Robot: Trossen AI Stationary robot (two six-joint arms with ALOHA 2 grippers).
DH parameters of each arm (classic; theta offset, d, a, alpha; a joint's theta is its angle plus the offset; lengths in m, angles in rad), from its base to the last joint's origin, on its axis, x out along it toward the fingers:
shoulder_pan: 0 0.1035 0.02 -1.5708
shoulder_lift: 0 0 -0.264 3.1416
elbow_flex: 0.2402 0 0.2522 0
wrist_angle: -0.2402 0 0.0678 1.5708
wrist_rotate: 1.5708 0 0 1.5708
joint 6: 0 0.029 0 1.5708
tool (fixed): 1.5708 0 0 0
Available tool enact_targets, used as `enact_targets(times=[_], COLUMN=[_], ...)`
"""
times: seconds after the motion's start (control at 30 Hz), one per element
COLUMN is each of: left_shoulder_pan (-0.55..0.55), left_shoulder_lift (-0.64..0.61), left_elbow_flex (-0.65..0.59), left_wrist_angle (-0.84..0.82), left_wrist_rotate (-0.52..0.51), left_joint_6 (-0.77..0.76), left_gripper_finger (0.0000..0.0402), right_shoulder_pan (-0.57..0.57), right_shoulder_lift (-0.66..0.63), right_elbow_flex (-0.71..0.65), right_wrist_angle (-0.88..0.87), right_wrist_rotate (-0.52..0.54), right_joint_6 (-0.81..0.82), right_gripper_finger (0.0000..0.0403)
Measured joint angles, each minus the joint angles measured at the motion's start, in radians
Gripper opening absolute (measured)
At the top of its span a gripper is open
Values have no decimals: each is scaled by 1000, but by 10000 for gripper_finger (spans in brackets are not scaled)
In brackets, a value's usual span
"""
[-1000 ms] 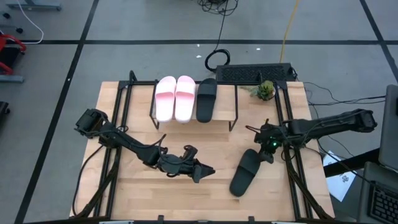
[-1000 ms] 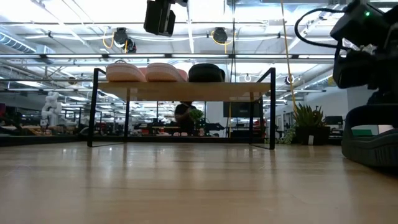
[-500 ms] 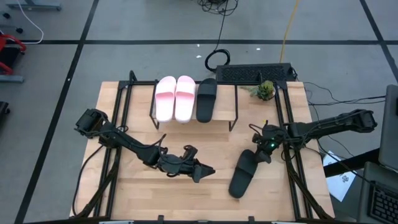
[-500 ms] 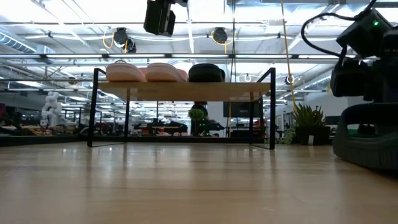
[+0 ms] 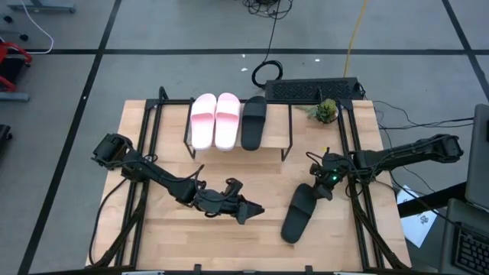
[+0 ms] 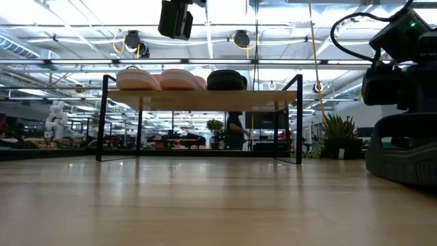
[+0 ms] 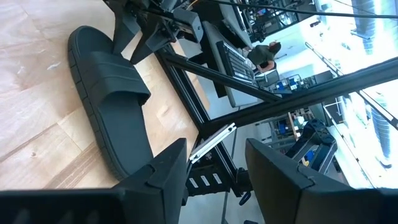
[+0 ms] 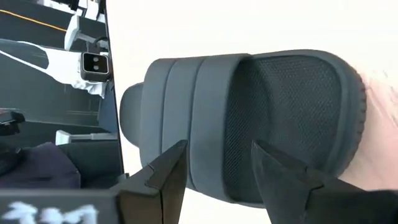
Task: Pick and place slides into the shelf
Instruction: Put the black slides on the shelf
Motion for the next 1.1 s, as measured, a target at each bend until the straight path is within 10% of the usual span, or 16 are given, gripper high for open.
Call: enact_targets(times=[1.1], left_shoulder_pan=[0], left_shoulder_lift=[0], left_elbow_flex=[0], left_wrist_angle=[1], left_wrist_rotate=[0], left_joint_6=[24], left_gripper_finger=[163], right_shoulder_pan=[0], right_shoulder_lift=[228], right_elbow_flex=[0], right_wrist_angle=[216], right_wrist_rotate=[-120], right_joint_6=[13], right_gripper_finger=[169])
